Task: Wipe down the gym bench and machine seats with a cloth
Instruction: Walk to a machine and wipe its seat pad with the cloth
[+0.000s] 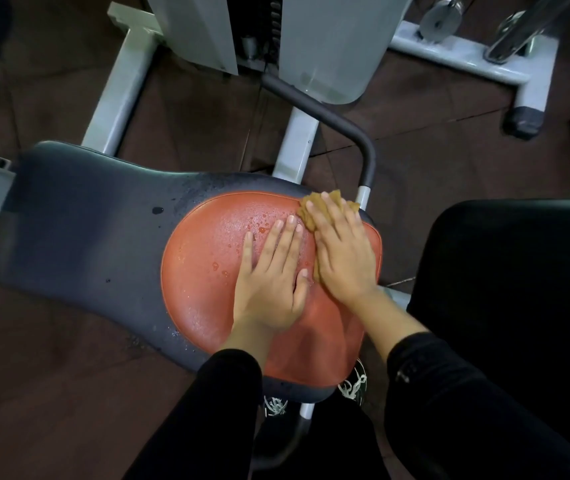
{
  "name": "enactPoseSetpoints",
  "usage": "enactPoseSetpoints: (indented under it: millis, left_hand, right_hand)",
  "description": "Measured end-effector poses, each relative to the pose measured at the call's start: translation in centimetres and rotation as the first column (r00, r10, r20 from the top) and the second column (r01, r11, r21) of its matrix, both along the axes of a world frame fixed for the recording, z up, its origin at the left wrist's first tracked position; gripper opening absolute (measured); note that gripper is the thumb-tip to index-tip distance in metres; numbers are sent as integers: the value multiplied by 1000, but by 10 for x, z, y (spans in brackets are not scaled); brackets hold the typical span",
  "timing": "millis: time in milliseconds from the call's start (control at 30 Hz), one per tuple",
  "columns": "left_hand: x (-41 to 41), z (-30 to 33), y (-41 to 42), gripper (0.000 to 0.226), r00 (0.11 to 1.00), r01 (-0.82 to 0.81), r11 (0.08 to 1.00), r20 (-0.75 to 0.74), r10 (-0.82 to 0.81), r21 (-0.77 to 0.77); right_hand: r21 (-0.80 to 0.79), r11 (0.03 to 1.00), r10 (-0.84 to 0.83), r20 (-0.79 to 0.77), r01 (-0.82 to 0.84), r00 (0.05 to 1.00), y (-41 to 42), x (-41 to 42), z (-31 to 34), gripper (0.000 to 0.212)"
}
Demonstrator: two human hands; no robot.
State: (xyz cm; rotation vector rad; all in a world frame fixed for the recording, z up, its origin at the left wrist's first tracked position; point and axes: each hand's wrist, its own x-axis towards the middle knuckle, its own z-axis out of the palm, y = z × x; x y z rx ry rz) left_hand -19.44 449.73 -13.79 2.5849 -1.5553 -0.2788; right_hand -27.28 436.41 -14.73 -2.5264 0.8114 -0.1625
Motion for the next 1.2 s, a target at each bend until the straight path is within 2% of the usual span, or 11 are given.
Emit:
enactPoseSetpoints:
  millis: [100, 167, 233, 333, 467, 567, 700, 833, 967, 1067, 1200]
  left_hand:
    - [0, 2, 1, 63, 1000, 3, 1000, -3, -3, 16]
    - [0, 3, 0, 64, 1000, 2, 1000, -3, -2, 23]
    - [0, 2, 0, 64, 1000, -4, 1000, -3, 4, 23]
    - [0, 1, -1, 64, 1000, -8, 1000, -3, 8, 22]
    - [0, 0, -1, 64, 1000, 2, 1000, 8, -2, 30]
    - [0, 1, -1, 64, 1000, 7, 999, 15, -8, 35]
    - [0, 0, 0, 64, 1000, 9, 999, 11, -10, 41]
    - [0, 0, -1, 64, 1000, 9, 1000, 19, -10, 30]
    - [0, -1, 0, 64, 1000, -8, 1000, 14, 8, -7]
    - [2, -1, 1, 61, 1000, -2, 998, -22, 1, -57]
    - [11, 10, 12, 56, 995, -36, 985, -97, 19, -168]
  right_hand:
    - [5, 999, -40, 12, 40, 999, -27, -4, -2, 45]
    - [58, 985, -164, 21, 163, 986, -30, -21, -3, 43]
    - [129, 950, -289, 12, 285, 957, -17, -41, -3, 44]
    - [139, 928, -342, -43, 345, 939, 15, -53, -2, 48]
    - [20, 965, -260, -74, 262, 963, 39, -29, 0, 50]
    - [17, 991, -129, -61, 131, 990, 23, -4, 3, 49]
    - [33, 998, -47, -29, 48, 998, -20, 10, 1, 47]
    - [123, 970, -209, -11, 209, 978, -35, -21, -4, 43]
    - [168, 929, -328, -32, 328, 944, 1, -48, 0, 47]
    - [126, 959, -250, -58, 255, 967, 34, -48, 6, 50]
    - [92, 995, -22, -75, 29, 997, 43, -28, 11, 51]
